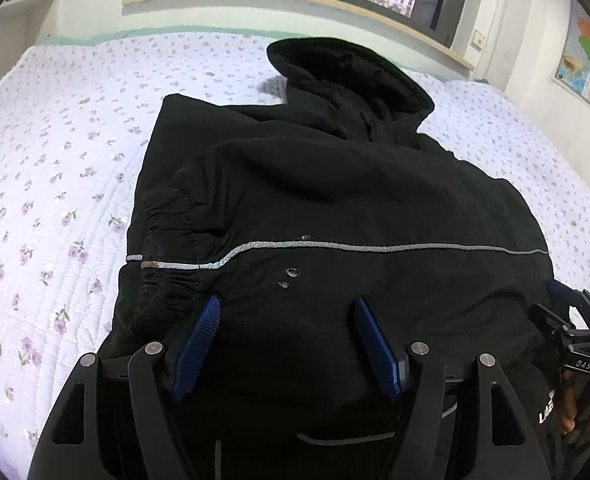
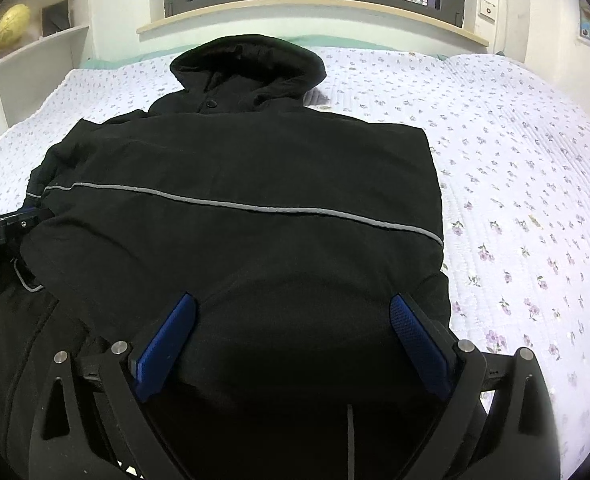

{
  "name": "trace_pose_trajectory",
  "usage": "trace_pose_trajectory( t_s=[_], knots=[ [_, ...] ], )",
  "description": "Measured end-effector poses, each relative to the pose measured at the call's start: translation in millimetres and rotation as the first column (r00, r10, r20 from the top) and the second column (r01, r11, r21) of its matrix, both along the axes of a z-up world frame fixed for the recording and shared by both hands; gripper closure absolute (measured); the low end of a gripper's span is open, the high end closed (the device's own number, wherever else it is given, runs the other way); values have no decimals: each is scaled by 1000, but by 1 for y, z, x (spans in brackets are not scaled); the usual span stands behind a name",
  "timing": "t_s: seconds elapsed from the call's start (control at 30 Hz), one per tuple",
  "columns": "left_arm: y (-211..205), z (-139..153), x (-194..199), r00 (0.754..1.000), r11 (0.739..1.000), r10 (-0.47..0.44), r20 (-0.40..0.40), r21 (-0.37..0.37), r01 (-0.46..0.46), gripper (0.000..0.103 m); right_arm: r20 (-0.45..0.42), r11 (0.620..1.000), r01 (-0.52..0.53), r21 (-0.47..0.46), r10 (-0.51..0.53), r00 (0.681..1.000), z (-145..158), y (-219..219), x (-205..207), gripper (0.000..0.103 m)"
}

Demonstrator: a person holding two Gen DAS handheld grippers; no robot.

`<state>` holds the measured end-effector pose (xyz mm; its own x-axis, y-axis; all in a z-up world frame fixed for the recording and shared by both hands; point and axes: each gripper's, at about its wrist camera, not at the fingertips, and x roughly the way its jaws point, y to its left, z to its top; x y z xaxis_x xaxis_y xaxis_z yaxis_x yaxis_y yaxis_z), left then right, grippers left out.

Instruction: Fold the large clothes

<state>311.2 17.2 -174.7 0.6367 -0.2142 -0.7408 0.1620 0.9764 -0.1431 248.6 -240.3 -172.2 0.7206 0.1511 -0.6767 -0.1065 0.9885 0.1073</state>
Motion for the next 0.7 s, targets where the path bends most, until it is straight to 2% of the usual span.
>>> trace_pose_trajectory(
  t_s=[0.07, 0.13, 0.2, 0.27, 0.3, 0.43, 0.53, 0.63, 0.7],
  knots=[
    [-4, 3, 6, 999, 1000, 4, -34, 14, -4, 32, -8, 1000, -1, -2, 1, 1000, 1, 0, 2, 3],
    [-3, 13, 14, 993, 999, 36, -116, 0, -37, 31, -38, 1000, -5, -10, 5, 999, 3, 1, 6, 3],
    [-2, 39, 20, 984, 998, 37, -175, -47, -46, 31, -123, 1000, -22, -5, 21, 992, 10, 0, 16, 3],
    [-1, 72, 21, 987, 996, 8, -160, -82, -21, 31, -207, 999, -37, 27, 41, 978, 22, -6, 24, 4],
    [1, 94, 22, 991, 996, 2, -137, -85, -14, 31, -235, 998, -32, 62, 46, 971, 33, -11, 27, 9],
    [8, 164, 38, 997, 996, -17, -80, -84, 11, 31, -240, 984, 27, 177, 16, 971, 95, -36, 50, 12],
    [10, 192, 58, 998, 998, 2, -65, -64, -6, 30, -234, 982, 48, 183, -4, 972, 133, -44, 84, 12],
    [7, 208, 84, 997, 997, -13, -75, -76, 7, 30, -214, 977, 74, 202, -29, 976, 164, -50, 124, 12],
    [2, 213, 104, 997, 997, -22, -72, -74, 16, 30, -219, 972, 110, 209, -64, 974, 175, -54, 151, 12]
  ],
)
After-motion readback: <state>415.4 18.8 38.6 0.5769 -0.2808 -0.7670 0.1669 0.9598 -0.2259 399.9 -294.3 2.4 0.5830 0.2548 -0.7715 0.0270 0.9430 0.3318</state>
